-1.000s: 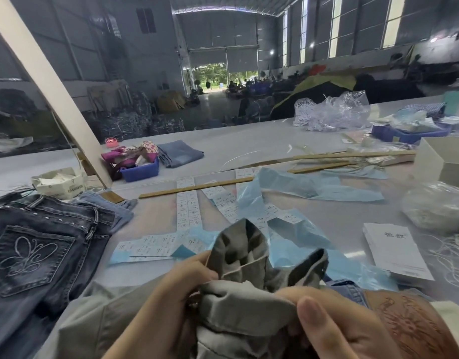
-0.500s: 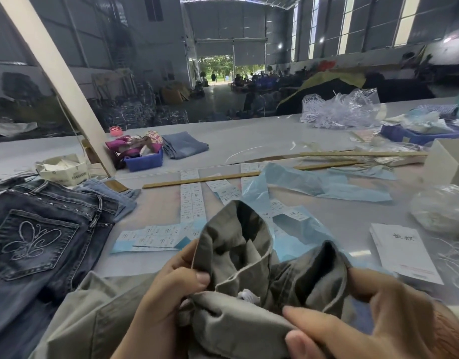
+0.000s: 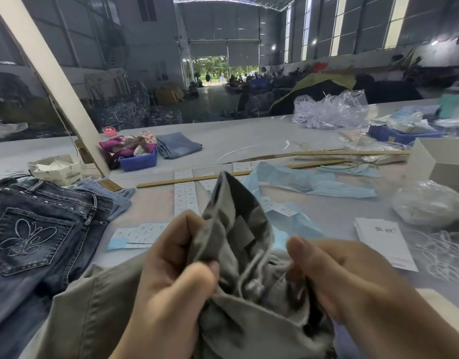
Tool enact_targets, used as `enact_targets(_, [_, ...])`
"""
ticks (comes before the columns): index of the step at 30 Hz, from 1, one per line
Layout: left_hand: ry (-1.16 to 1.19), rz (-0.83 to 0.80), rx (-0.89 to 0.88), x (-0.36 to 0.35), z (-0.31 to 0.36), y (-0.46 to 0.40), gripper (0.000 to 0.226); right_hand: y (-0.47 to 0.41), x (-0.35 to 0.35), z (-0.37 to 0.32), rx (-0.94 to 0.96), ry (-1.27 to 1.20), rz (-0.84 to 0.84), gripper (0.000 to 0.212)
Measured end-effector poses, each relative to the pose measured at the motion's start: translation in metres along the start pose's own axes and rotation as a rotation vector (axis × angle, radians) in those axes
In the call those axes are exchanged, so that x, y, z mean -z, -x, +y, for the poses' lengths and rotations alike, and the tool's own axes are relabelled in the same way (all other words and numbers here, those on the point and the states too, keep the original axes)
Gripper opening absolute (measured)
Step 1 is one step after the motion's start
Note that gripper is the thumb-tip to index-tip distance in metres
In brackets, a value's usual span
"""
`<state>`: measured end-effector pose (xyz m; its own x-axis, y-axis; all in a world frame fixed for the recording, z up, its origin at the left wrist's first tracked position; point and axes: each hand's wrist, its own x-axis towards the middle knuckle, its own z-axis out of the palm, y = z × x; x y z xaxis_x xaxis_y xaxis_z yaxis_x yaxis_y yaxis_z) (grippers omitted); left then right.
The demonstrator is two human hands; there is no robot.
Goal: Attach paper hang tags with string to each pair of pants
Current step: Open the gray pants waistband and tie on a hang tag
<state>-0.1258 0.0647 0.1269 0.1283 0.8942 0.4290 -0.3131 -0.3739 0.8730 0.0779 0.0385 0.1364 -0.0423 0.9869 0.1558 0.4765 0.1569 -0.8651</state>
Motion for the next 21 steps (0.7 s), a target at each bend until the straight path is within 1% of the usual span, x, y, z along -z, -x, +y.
enact_targets(1, [-0.039, -0.078, -0.024, -0.003, 0.002, 0.002, 0.009, -0.008, -0.008, -0.016, -0.08, 0.06, -0.008, 0.068])
enact_targets(3, [-0.091, -0.183, -0.018, -0.01, 0.007, 0.005, 0.006, -0.025, -0.017, -0.015, -0.077, 0.104, -0.078, 0.064])
enact_targets(4, [-0.1, -0.209, -0.02, -0.01, 0.008, 0.007, 0.006, -0.035, -0.021, -0.012, -0.094, 0.069, -0.089, 0.06])
enact_targets(5, [-0.1, -0.209, -0.019, -0.009, 0.008, 0.007, 0.005, -0.041, -0.024, -0.012, -0.13, 0.009, -0.112, 0.054])
enact_targets(6, [-0.101, -0.193, -0.008, -0.007, 0.008, 0.005, 0.005, -0.045, -0.025, -0.005, -0.117, -0.057, -0.142, 0.048])
enact_targets(8, [-0.118, -0.1, 0.026, -0.001, 0.007, -0.003, 0.011, -0.047, -0.029, -0.001, -0.065, -0.183, -0.146, 0.042])
enact_targets(10, [-0.2, 0.06, 0.101, 0.011, 0.005, -0.017, 0.02, -0.047, -0.029, 0.006, -0.024, -0.327, -0.104, 0.036])
enact_targets(12, [-0.401, 0.209, 0.122, 0.025, 0.01, -0.034, 0.027, -0.047, -0.028, 0.007, 0.034, -0.471, -0.053, 0.028])
enact_targets(13, [-0.515, 0.245, 0.106, 0.03, 0.016, -0.043, 0.03, -0.047, -0.028, 0.004, 0.086, -0.505, -0.016, 0.026])
enact_targets(14, [-0.635, 0.244, 0.084, 0.033, 0.022, -0.05, 0.033, -0.049, -0.027, 0.004, 0.143, -0.519, 0.021, 0.024])
enact_targets(15, [-0.783, 0.212, 0.044, 0.034, 0.026, -0.055, 0.039, -0.05, -0.027, 0.0, 0.195, -0.519, 0.051, 0.024])
enact_targets(16, [-0.967, 0.161, -0.038, 0.033, 0.028, -0.058, 0.045, -0.051, -0.028, -0.003, 0.234, -0.497, 0.075, 0.025])
enact_targets(18, [-1.33, 0.052, -0.321, 0.021, 0.03, -0.06, 0.057, -0.053, -0.031, 0.0, 0.224, -0.512, 0.08, 0.026])
enact_targets(19, [-1.428, 0.007, -0.438, 0.013, 0.029, -0.061, 0.063, -0.053, -0.033, 0.003, 0.184, -0.575, 0.052, 0.026])
enact_targets(20, [-1.47, -0.039, -0.523, 0.004, 0.027, -0.061, 0.067, -0.052, -0.035, 0.006, 0.133, -0.637, 0.014, 0.027])
enact_targets(21, [-1.474, -0.112, -0.57, -0.003, 0.025, -0.061, 0.066, -0.05, -0.036, 0.009, 0.097, -0.683, -0.011, 0.028])
